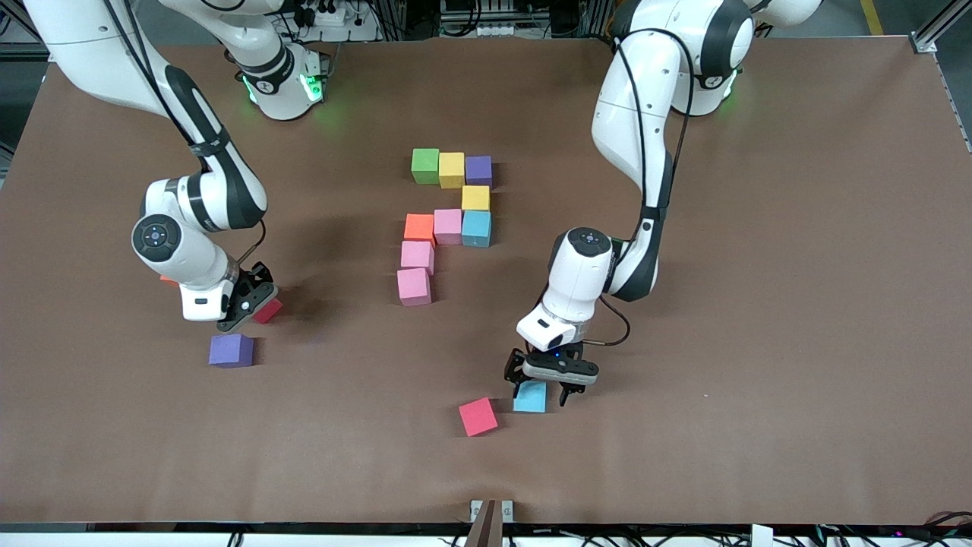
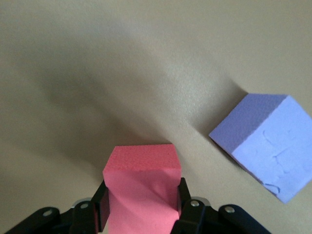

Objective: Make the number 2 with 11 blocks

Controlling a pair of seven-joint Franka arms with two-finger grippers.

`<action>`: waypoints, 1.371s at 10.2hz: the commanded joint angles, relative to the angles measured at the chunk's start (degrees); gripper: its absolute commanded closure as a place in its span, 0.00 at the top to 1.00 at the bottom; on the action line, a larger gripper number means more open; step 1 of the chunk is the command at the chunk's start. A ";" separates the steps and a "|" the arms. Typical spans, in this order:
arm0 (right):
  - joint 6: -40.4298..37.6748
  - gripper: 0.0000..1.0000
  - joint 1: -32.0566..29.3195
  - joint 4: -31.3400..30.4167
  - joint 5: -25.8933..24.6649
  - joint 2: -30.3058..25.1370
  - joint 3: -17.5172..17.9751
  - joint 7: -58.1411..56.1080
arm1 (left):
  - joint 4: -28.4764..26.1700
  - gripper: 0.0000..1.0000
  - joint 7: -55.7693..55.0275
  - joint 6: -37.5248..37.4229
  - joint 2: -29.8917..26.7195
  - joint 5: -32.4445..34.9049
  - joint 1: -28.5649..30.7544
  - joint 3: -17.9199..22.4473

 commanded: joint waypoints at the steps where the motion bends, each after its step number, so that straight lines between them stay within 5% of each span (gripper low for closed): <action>1: -0.37 0.00 0.96 1.54 -0.10 -0.92 0.53 -1.53 | 2.75 1.00 -3.81 0.34 2.96 0.49 -1.88 3.49; 14: -0.46 0.00 2.90 2.69 0.78 -0.74 0.70 -1.36 | 4.42 1.00 -7.42 0.34 4.63 0.49 -2.77 3.85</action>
